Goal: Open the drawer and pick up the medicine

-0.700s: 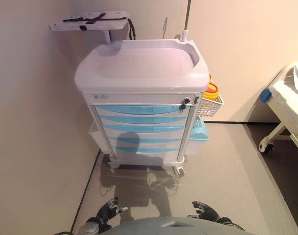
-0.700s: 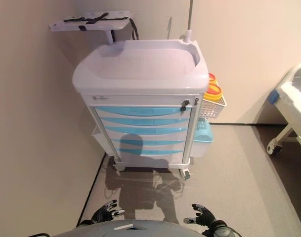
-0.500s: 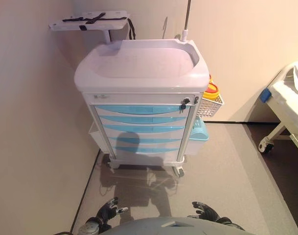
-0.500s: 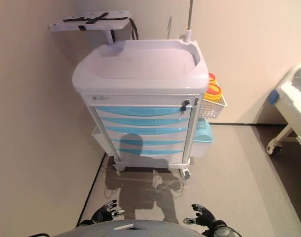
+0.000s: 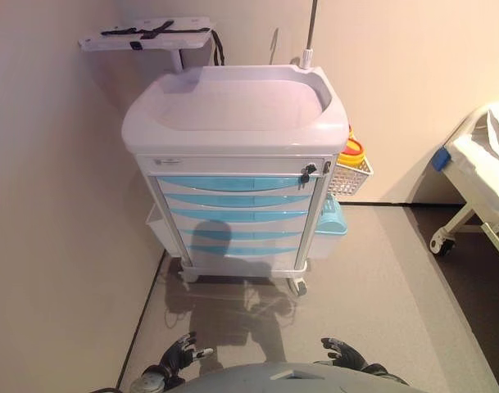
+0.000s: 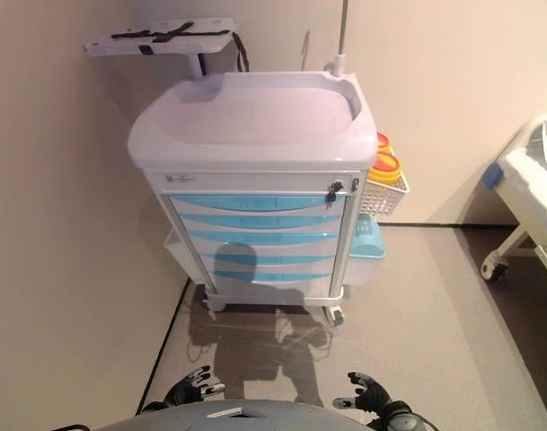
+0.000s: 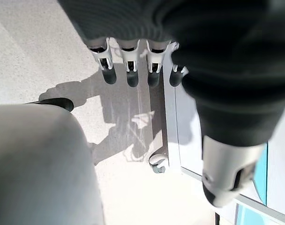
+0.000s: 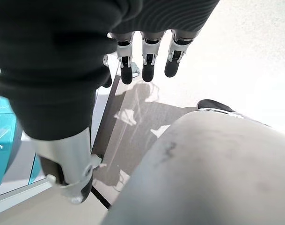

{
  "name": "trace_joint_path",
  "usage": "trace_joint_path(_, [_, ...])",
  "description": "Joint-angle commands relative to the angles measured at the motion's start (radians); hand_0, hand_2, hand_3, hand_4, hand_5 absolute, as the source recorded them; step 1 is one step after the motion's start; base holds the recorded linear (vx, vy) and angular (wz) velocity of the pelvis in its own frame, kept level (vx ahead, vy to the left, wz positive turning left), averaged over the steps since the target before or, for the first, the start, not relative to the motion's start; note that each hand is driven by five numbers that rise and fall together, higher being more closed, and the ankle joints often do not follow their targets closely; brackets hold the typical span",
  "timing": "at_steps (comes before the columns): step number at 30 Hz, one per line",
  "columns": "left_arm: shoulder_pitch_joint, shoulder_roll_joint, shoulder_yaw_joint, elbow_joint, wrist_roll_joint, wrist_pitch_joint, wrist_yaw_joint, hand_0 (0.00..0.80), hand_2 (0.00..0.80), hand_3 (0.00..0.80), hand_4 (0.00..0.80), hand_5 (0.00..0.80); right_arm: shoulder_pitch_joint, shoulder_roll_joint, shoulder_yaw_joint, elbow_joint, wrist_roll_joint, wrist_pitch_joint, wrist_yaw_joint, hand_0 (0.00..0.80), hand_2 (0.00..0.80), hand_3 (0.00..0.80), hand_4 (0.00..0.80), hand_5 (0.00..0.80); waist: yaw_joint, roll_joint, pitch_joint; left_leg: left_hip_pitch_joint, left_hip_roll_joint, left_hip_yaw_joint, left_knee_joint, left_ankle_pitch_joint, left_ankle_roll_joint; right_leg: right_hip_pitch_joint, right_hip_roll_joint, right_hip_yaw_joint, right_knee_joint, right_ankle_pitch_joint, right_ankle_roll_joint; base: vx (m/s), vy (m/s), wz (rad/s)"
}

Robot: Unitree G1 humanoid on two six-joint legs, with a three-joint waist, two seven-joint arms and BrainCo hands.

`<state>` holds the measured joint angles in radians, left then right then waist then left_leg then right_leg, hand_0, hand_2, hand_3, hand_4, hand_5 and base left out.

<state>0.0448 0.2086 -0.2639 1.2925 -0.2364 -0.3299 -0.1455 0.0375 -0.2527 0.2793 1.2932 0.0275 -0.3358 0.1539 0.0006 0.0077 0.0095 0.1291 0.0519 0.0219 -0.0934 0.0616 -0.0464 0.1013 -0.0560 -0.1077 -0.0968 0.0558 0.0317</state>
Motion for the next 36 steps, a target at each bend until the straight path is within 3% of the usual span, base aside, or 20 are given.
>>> trace_joint_path(1, [-0.06, -0.036, 0.059, 0.066, -0.009, -0.013, 0.021, 0.0, 0.0, 0.0, 0.0, 0.0, -0.072, 0.064, 0.001, 0.041, -0.005, -0.047, -0.017, 0.0, 0.0, 0.0, 0.0, 0.0, 0.008, -0.034, 0.047, 0.007, -0.07, -0.014, 0.007, -0.062, 0.054, 0.013, -0.016, -0.008, 0.042, -0.002, 0.032, 0.085, 0.004, -0.06])
trace_joint_path(9, [-0.074, -0.036, 0.056, 0.055, -0.039, -0.015, 0.042, 0.0, 0.0, 0.0, 0.0, 0.0, -0.073, 0.058, 0.004, 0.036, 0.01, -0.053, -0.031, 0.0, 0.0, 0.0, 0.0, 0.0, -0.002, -0.03, 0.076, -0.027, -0.068, -0.013, 0.031, -0.063, 0.063, -0.034, -0.015, 0.009, 0.092, -0.021, 0.022, 0.05, 0.027, -0.02])
trace_joint_path(17, [-0.128, -0.036, 0.067, 0.018, -0.193, -0.056, 0.044, 0.0, 0.0, 0.0, 0.0, 0.0, -0.085, 0.036, 0.014, -0.006, 0.02, -0.081, -0.105, 0.0, 0.0, 0.0, 0.0, 0.0, -0.017, -0.033, 0.137, -0.096, -0.067, -0.015, 0.076, -0.07, 0.073, -0.117, -0.014, 0.034, 0.148, -0.027, 0.012, 0.021, 0.047, -0.04])
trace_joint_path(26, [-0.29, -0.015, 0.09, -0.071, -0.37, -0.126, 0.014, 0.0, 0.0, 0.0, 0.0, 0.0, -0.161, 0.012, 0.049, -0.074, 0.056, -0.082, -0.127, 0.0, 0.0, 0.0, 0.0, 0.0, -0.042, -0.052, 0.259, -0.253, -0.074, 0.027, 0.175, -0.08, 0.09, -0.274, -0.01, 0.113, 0.197, 0.005, 0.017, -0.112, 0.056, -0.17])
trace_joint_path(36, [-0.474, 0.081, 0.143, -0.23, -0.609, -0.166, -0.043, 0.0, 0.0, 0.0, 0.0, 0.0, -0.184, 0.001, 0.079, -0.107, 0.098, -0.076, -0.103, 0.0, 0.0, 0.0, 0.0, 0.0, -0.08, -0.126, 0.332, -0.404, -0.074, 0.065, 0.346, -0.136, 0.107, -0.38, 0.008, 0.208, 0.24, 0.042, 0.033, -0.035, -0.014, -0.25])
